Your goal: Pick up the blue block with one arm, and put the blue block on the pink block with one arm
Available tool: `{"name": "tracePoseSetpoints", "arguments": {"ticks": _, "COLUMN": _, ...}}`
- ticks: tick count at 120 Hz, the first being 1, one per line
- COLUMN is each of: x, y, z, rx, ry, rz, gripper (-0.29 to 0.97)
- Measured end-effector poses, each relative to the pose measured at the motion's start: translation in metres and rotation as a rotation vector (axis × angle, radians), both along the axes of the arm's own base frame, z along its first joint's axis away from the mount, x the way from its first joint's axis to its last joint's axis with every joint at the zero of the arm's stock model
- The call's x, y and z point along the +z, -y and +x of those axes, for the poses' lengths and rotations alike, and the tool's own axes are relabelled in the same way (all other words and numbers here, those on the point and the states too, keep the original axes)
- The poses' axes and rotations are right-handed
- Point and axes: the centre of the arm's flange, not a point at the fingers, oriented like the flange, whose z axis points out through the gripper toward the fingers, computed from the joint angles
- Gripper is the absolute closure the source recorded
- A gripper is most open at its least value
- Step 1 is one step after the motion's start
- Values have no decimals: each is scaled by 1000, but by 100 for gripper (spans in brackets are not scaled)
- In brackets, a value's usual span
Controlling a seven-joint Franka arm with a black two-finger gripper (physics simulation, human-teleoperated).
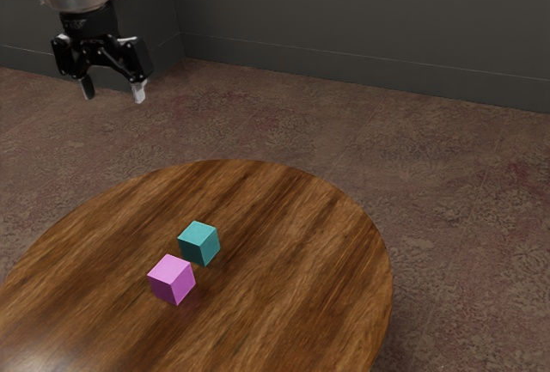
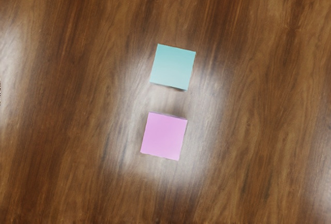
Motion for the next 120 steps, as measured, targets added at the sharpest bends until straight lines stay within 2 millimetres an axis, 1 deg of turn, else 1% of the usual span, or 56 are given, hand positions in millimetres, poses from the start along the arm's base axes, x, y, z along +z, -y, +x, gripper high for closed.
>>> {"name": "tracePoseSetpoints", "arguments": {"ticks": 11, "x": 0, "y": 0, "z": -6, "rx": 103, "ry": -16, "rz": -5, "gripper": 0}}
{"name": "tracePoseSetpoints", "arguments": {"ticks": 14, "x": 2, "y": 0, "z": -10, "rx": 126, "ry": -13, "rz": -6, "gripper": 0}}
{"name": "tracePoseSetpoints", "arguments": {"ticks": 17, "x": 1, "y": 0, "z": -13, "rx": 150, "ry": -19, "rz": -7, "gripper": 0}}
{"name": "tracePoseSetpoints", "arguments": {"ticks": 21, "x": -13, "y": 0, "z": -9, "rx": 181, "ry": -50, "rz": -3, "gripper": 0}}
{"name": "tracePoseSetpoints", "arguments": {"ticks": 26, "x": -23, "y": 1, "z": -5, "rx": 216, "ry": -74, "rz": 1, "gripper": 0}}
{"name": "tracePoseSetpoints", "arguments": {"ticks": 34, "x": -48, "y": 10, "z": 8, "rx": 255, "ry": -132, "rz": 16, "gripper": 0}}
{"name": "tracePoseSetpoints", "arguments": {"ticks": 40, "x": -81, "y": 15, "z": 28, "rx": 279, "ry": -182, "rz": 33, "gripper": 0}}
{"name": "tracePoseSetpoints", "arguments": {"ticks": 43, "x": -104, "y": 16, "z": 36, "rx": 286, "ry": -205, "rz": 40, "gripper": 0}}
{"name": "tracePoseSetpoints", "arguments": {"ticks": 47, "x": -133, "y": 16, "z": 45, "rx": 297, "ry": -228, "rz": 48, "gripper": 0}}
{"name": "tracePoseSetpoints", "arguments": {"ticks": 53, "x": -170, "y": 15, "z": 59, "rx": 310, "ry": -247, "rz": 53, "gripper": 0}}
{"name": "tracePoseSetpoints", "arguments": {"ticks": 59, "x": -204, "y": 15, "z": 66, "rx": 319, "ry": -253, "rz": 52, "gripper": 0}}
{"name": "tracePoseSetpoints", "arguments": {"ticks": 63, "x": -220, "y": 14, "z": 70, "rx": 324, "ry": -247, "rz": 50, "gripper": 0}}
{"name": "tracePoseSetpoints", "arguments": {"ticks": 73, "x": -249, "y": 14, "z": 75, "rx": 336, "ry": -220, "rz": 40, "gripper": 0}}
{"name": "tracePoseSetpoints", "arguments": {"ticks": 82, "x": -265, "y": 16, "z": 76, "rx": 352, "ry": -187, "rz": 12, "gripper": 0}}
{"name": "tracePoseSetpoints", "arguments": {"ticks": 90, "x": -282, "y": 19, "z": 65, "rx": 368, "ry": -172, "rz": -13, "gripper": 0}}
{"name": "tracePoseSetpoints", "arguments": {"ticks": 102, "x": -288, "y": 21, "z": 56, "rx": 366, "ry": -125, "rz": -33, "gripper": 0}}
{"name": "tracePoseSetpoints", "arguments": {"ticks": 106, "x": -289, "y": 22, "z": 56, "rx": 353, "ry": -110, "rz": -37, "gripper": 0}}
{"name": "tracePoseSetpoints", "arguments": {"ticks": 120, "x": -305, "y": 23, "z": 63, "rx": 264, "ry": -80, "rz": -25, "gripper": 0}}
